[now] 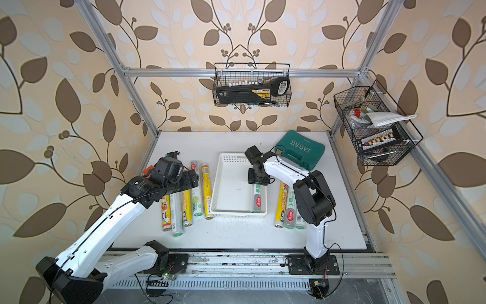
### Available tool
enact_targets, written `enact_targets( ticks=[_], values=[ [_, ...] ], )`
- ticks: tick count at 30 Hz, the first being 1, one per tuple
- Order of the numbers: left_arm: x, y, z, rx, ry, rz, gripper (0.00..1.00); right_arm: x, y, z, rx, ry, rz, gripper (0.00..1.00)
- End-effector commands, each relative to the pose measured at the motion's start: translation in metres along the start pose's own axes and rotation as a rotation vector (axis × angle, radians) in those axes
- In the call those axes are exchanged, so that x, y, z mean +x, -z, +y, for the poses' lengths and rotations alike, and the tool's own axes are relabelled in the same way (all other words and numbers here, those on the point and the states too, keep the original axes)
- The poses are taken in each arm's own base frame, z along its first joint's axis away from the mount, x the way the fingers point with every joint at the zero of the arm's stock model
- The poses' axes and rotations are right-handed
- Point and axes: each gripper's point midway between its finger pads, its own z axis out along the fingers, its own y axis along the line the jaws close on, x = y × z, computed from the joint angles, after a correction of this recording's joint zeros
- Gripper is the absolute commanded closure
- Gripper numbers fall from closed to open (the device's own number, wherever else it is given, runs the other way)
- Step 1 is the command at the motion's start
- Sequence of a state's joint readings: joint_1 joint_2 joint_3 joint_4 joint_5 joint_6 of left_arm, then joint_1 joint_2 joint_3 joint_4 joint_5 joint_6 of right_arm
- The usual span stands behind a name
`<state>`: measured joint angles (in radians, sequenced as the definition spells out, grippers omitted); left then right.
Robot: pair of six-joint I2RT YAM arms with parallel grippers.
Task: Put the plastic wrap into the basket
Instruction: Place the plastic wrap in the basket.
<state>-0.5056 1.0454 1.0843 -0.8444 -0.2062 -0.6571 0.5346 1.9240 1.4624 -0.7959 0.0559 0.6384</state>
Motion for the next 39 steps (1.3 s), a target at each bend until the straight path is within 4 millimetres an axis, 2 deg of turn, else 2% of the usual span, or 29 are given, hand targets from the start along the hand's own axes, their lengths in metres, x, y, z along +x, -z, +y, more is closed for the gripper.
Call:
enact_targets(
  ticks=[1,7,14,21,23,26,32,39],
  values=[
    [0.0,0.001,-0.004,0.021,-0.001,0.0,0.09,-0.005,-0.001,-0.013,0.055,0.018,-0.023,0.59],
    [0.005,-0.008,0.002,-0.026,0.018,0.026,0.09,0.0,-0.014,-0.018,0.062,0.037,0.004,0.57],
    [0.011,-0.017,-0.001,-0.016,0.022,0.054,0.09,0.004,-0.027,-0.026,0.104,0.033,0.014,0.55],
    [0.012,-0.021,-0.006,0.001,0.024,0.069,0.09,0.004,-0.029,-0.032,0.134,0.03,0.01,0.5],
    [0.013,-0.021,-0.006,0.002,0.023,0.073,0.09,0.005,-0.026,-0.032,0.142,0.034,0.006,0.45],
    [0.012,-0.021,-0.007,0.005,0.025,0.074,0.09,0.003,-0.018,-0.032,0.14,0.041,-0.004,0.37],
    [0.013,-0.022,-0.009,0.012,0.017,0.077,0.09,-0.004,0.008,-0.031,0.122,0.06,-0.053,0.3],
    [0.009,-0.023,-0.013,0.023,-0.001,0.074,0.07,-0.004,0.06,-0.025,0.025,0.082,-0.123,0.28]
  ],
)
